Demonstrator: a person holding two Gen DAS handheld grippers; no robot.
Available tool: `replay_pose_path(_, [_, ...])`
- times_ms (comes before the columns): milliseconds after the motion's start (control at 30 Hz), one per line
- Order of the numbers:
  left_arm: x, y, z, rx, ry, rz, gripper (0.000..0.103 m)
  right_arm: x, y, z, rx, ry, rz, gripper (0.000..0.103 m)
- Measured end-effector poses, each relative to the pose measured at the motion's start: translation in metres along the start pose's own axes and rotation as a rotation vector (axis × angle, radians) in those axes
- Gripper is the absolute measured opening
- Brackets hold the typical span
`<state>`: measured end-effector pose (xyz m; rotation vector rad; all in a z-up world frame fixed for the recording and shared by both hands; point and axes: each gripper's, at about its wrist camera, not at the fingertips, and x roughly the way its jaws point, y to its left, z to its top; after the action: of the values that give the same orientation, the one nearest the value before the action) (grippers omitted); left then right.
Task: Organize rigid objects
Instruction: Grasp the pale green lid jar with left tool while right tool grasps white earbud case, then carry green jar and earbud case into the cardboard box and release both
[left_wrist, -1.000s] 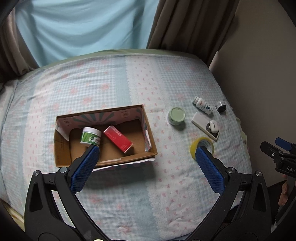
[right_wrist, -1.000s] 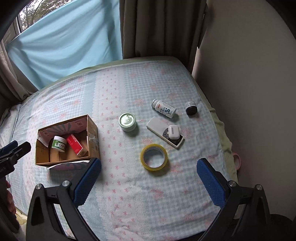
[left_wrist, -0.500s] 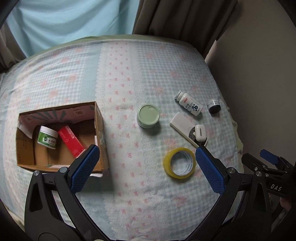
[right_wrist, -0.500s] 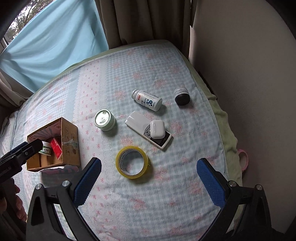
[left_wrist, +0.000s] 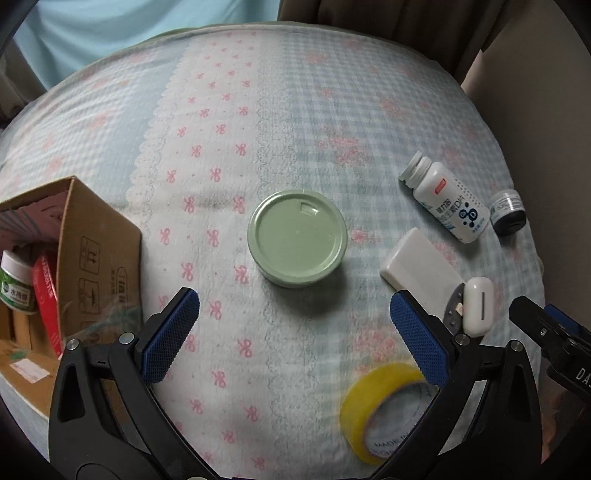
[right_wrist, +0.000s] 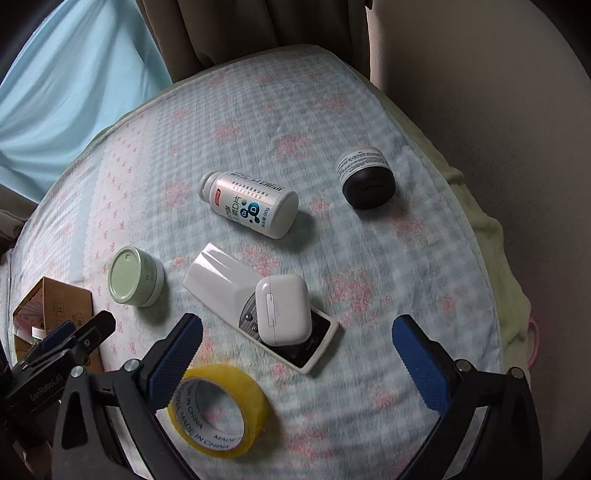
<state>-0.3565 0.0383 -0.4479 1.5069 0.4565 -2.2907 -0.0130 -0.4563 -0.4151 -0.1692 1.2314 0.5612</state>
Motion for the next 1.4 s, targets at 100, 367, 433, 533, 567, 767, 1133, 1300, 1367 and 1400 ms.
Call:
replay_pose_path(100, [0.021, -0.003, 0.004, 0.019, -0.037, 0.013, 0.103, 0.012, 0.005, -0.004, 0.006, -0.037, -0.012, 0.100])
replay_pose_path(367, [0.053, -0.002, 0.008, 0.033, -0.074, 0.006, 0.103, 0.034, 0.016, -0.010, -0.027, -0.097, -0.076, 0.084])
replay_pose_path(433, [0.058, 0.000, 0.009, 0.034, -0.070, 0.003, 0.103, 0.041, 0.016, -0.010, -0.025, -0.096, -0.079, 0.076])
replay_pose_path(533, [0.062, 0.001, 0.012, 0.041, -0.071, 0.007, 0.103, 0.049, 0.016, -0.012, -0.013, -0.093, -0.088, 0.070])
replay_pose_path(567, [0.063, 0.001, 0.013, 0.042, -0.073, 0.010, 0.103, 0.050, 0.016, -0.012, -0.008, -0.090, -0.085, 0.062])
replay_pose_path(767, [0.062, -0.001, 0.017, 0.066, -0.087, 0.010, 0.096, 0.052, 0.014, -0.014, 0.027, -0.092, -0.067, 0.047])
replay_pose_path(1133, [0.057, -0.005, 0.017, 0.083, -0.061, -0.011, 0.068, 0.049, 0.017, -0.018, 0.039, -0.107, -0.061, 0.042])
replay_pose_path(1300, [0.049, -0.003, 0.013, 0.074, -0.057, -0.026, 0.068, 0.044, 0.017, -0.019, 0.051, -0.115, -0.053, 0.042])
replay_pose_path(1367, [0.044, -0.003, 0.012, 0.072, -0.059, -0.030, 0.068, 0.041, 0.017, -0.018, 0.061, -0.118, -0.051, 0.042])
replay_pose_path(1400, [0.041, -0.003, 0.011, 0.072, -0.062, -0.034, 0.068, 0.039, 0.018, -0.019, 0.065, -0.120, -0.050, 0.042])
